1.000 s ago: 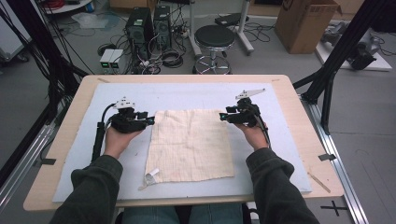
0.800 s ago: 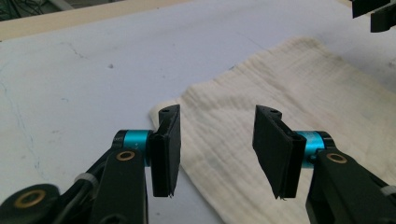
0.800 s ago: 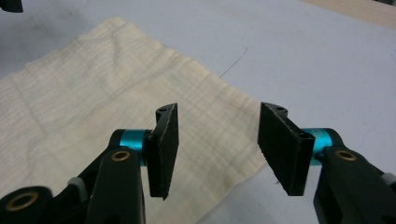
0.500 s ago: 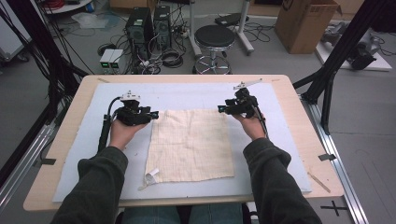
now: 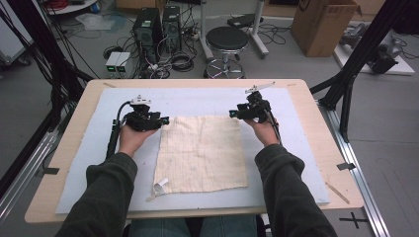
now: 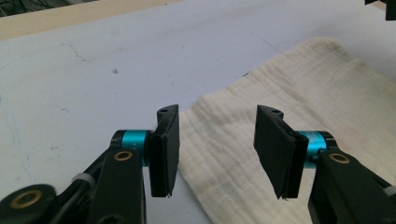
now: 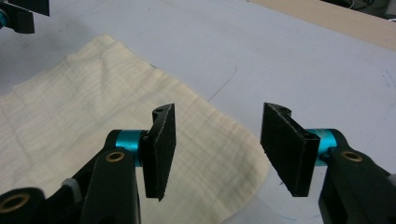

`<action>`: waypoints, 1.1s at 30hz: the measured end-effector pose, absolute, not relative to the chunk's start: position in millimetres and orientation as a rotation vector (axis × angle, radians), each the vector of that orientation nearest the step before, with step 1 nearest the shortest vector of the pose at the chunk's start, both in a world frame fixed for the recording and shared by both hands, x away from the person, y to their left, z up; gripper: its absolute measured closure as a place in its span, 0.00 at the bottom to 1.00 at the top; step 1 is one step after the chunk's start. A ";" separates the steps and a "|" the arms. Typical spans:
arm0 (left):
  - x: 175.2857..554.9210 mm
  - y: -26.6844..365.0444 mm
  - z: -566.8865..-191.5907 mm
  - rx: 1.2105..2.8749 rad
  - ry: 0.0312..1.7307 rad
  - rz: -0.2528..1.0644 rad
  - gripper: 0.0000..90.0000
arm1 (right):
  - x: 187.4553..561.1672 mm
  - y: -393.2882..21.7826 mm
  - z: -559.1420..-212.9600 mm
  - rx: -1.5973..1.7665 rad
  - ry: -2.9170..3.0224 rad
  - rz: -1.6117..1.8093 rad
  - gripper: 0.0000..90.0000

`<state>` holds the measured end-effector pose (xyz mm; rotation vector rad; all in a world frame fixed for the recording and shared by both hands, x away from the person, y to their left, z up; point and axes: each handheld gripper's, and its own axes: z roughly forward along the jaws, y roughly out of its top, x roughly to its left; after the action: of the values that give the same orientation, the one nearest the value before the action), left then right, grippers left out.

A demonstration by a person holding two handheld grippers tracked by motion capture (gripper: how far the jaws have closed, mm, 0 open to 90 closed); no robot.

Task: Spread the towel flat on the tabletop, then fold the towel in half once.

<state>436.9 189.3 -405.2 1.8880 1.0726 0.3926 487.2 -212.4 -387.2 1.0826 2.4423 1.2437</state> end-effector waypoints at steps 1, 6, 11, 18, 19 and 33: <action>438.7 189.0 -405.9 1.893 1.078 0.396 0.57 | 488.9 -213.1 -389.3 1.084 2.442 1.247 0.50; 445.1 183.0 -405.5 1.890 1.089 0.388 0.57 | 493.2 -217.0 -395.2 1.125 2.446 1.234 0.50; 445.3 180.7 -406.6 1.886 1.089 0.388 0.57 | 494.4 -218.3 -396.8 1.126 2.447 1.228 0.51; 449.1 184.9 -410.2 1.886 1.105 0.383 0.57 | 495.3 -215.9 -399.1 1.128 2.452 1.224 0.51; 449.2 184.7 -410.5 1.887 1.106 0.384 0.57 | 495.5 -215.7 -399.8 1.130 2.456 1.216 0.51; 454.0 185.5 -417.8 1.899 1.137 0.389 0.57 | 496.8 -217.0 -401.9 1.143 2.456 1.192 0.51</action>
<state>454.0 185.5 -417.8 1.8994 1.1366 0.3886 496.8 -217.0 -401.9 1.1427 2.4564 1.1921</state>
